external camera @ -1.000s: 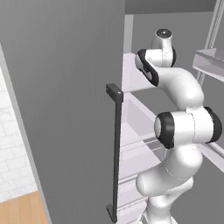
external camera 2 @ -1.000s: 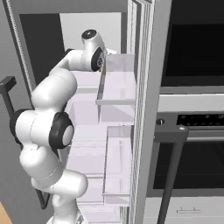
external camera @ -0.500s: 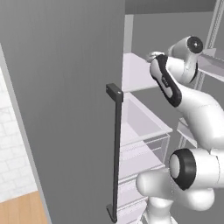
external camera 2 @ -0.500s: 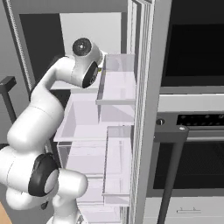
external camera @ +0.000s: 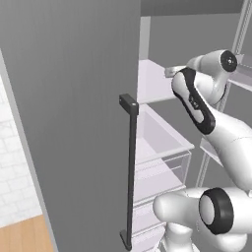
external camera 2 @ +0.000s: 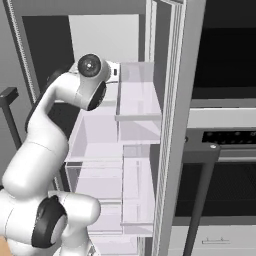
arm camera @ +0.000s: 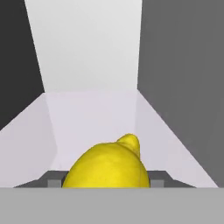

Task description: Place one lemon and one chicken drumstick in each tupperware on the nearby counter, to pack two identical lunches.

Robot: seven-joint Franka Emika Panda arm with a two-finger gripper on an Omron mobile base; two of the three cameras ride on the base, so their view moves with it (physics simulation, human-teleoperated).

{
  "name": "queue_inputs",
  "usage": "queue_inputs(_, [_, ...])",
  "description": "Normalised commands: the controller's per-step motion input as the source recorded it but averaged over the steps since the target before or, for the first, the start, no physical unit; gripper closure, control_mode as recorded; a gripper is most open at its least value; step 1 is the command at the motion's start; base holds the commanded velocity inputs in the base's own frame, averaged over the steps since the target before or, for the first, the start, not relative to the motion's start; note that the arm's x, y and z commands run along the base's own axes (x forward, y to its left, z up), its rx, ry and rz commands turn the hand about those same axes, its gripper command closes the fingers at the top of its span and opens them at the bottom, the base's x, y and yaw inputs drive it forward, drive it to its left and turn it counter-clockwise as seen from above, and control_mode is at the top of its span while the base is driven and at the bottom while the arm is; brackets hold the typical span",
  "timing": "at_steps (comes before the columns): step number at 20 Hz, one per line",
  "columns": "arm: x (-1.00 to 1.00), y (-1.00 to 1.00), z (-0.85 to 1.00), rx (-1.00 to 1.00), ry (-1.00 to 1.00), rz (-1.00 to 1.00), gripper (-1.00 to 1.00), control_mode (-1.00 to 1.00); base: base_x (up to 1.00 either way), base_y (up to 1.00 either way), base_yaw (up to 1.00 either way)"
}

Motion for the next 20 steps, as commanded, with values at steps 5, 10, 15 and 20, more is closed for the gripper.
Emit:
queue_inputs(5, [-0.52,1.0,0.13,-0.24,0.0,0.04,1.0,-1.0,0.0,0.0,0.0])
queue_inputs(10, [-0.47,0.19,-0.01,-0.06,0.01,-0.05,1.0,-1.0,0.0,0.0,0.0])
queue_inputs(15, [-1.0,-0.21,-0.05,-0.04,-0.02,0.0,1.0,-1.0,0.0,0.0,0.0])
queue_inputs(20, [-1.0,0.16,-0.81,-0.15,0.13,0.0,1.0,-1.0,0.0,0.0,0.0])
